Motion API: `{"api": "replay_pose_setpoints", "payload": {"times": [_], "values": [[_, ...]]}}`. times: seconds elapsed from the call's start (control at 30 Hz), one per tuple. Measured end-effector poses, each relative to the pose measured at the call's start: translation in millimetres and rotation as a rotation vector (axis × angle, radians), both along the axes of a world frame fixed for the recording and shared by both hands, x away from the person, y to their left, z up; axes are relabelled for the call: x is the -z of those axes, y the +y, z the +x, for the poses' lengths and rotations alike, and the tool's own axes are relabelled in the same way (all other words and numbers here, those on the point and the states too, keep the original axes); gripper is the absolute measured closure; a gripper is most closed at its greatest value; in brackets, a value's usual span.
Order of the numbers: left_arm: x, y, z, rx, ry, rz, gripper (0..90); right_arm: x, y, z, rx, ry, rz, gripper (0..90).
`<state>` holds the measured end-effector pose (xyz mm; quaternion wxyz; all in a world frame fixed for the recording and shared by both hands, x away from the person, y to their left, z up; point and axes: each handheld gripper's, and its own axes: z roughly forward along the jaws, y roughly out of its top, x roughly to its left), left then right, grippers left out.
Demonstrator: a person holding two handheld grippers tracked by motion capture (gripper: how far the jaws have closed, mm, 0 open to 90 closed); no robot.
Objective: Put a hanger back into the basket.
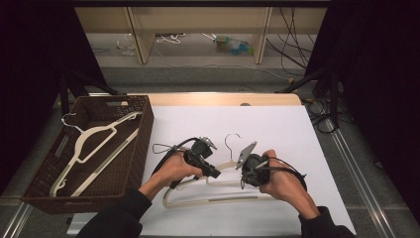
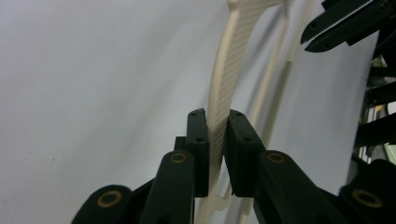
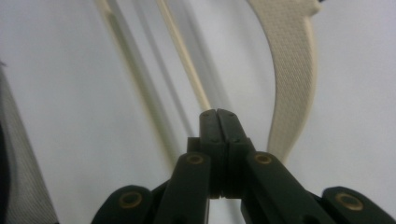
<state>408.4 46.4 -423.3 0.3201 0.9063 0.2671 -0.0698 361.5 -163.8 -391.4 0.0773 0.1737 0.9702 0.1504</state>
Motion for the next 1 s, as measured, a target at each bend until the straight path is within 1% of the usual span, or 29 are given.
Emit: {"api": "replay_pose_setpoints", "payload": {"times": [0.03,0.13,0.17,0.2,0.23,0.27,0.3,0.33,0.37,0.4,0.47,0.5,0.53,0.57,0.6,0.63,0.67,0.7,0.73,0.77,0.8,0.87,0.9,0.93,0.97,1.0], "values": [[-2.4,2.5,-1.7,0.003,0.005,-0.010,81.9,-3.8,-2.9,-1.7,0.009,-0.020,0.041,84.0],[-9.4,8.1,-8.7,0.004,-0.021,-0.015,84.0,-14.9,-11.7,-7.5,0.046,-0.063,0.078,75.8],[-10.8,7.0,-13.7,-0.046,-0.015,-0.053,84.5,-16.8,-14.2,-9.9,0.056,-0.073,0.091,71.6],[-13.2,8.5,-15.8,-0.051,-0.023,-0.064,85.2,-18.9,-16.9,-12.4,0.068,-0.086,0.108,68.4],[-15.8,10.3,-17.6,-0.054,-0.025,-0.076,85.9,-20.1,-19.6,-14.4,0.077,-0.091,0.124,68.0],[-18.2,12.0,-19.4,-0.064,-0.032,-0.084,86.5,-20.4,-22.3,-16.5,0.075,-0.089,0.128,65.3],[-20.3,13.4,-21.3,-0.080,-0.043,-0.090,86.7,-19.9,-24.8,-18.2,0.077,-0.095,0.131,63.6],[-22.5,15.8,-22.0,-0.083,-0.053,-0.086,86.7,-19.5,-27.3,-19.6,0.091,-0.101,0.144,63.5],[-24.0,18.4,-22.3,-0.092,-0.062,-0.089,86.7,-18.7,-29.8,-20.6,0.098,-0.100,0.144,63.2],[-25.7,21.4,-22.1,-0.103,-0.065,-0.093,86.7,-17.6,-31.7,-21.9,0.102,-0.093,0.138,62.7],[-28.7,26.7,-23.1,-0.128,-0.073,-0.106,86.8,-14.8,-35.7,-22.4,0.120,-0.107,0.156,59.4],[-30.8,29.8,-23.2,-0.132,-0.082,-0.109,86.7,-13.3,-37.6,-22.1,0.130,-0.100,0.160,57.4],[-32.8,33.0,-23.9,-0.145,-0.080,-0.120,86.7,-11.2,-39.3,-21.4,0.142,-0.105,0.176,54.6],[-35.5,36.9,-25.2,-0.164,-0.067,-0.127,86.7,-9.1,-41.0,-20.4,0.158,-0.120,0.198,52.9],[-37.8,40.7,-25.2,-0.171,-0.070,-0.146,86.7,-7.3,-42.5,-20.1,0.181,-0.111,0.212,52.1],[-40.2,44.7,-25.1,-0.177,-0.066,-0.170,86.7,-4.3,-43.5,-19.6,0.189,-0.119,0.223,48.9],[-43.2,48.8,-25.5,-0.191,-0.072,-0.191,86.7,-2.9,-44.4,-19.2,0.203,-0.114,0.230,45.8],[-46.9,53.1,-26.2,-0.201,-0.074,-0.203,86.7,-0.8,-45.2,-18.7,0.219,-0.127,0.250,43.7],[-50.4,57.4,-26.8,-0.217,-0.078,-0.219,86.7,-0.1,-46.1,-18.7,0.241,-0.120,0.266,42.0],[-54.5,61.9,-27.5,-0.231,-0.082,-0.231,86.7,1.9,-47.2,-18.4,0.255,-0.127,0.296,39.7],[-58.8,66.3,-28.3,-0.240,-0.084,-0.243,86.7,3.4,-48.2,-17.6,0.275,-0.146,0.325,38.9],[-67.2,74.2,-30.4,-0.263,-0.086,-0.272,86.8,4.5,-51.2,-16.2,0.291,-0.136,0.341,36.2],[-71.1,77.3,-31.8,-0.274,-0.091,-0.282,86.8,6.9,-51.6,-15.6,0.305,-0.155,0.362,35.9],[-75.0,79.7,-33.4,-0.287,-0.093,-0.292,86.7,8.0,-52.4,-15.6,0.309,-0.147,0.366,36.1],[-79.8,82.5,-35.0,-0.287,-0.097,-0.296,86.8,8.6,-53.1,-15.6,0.301,-0.127,0.352,36.1],[-82.5,83.9,-36.2,-0.299,-0.101,-0.304,86.8,11.5,-53.1,-15.4,0.299,-0.134,0.357,36.1]]}}
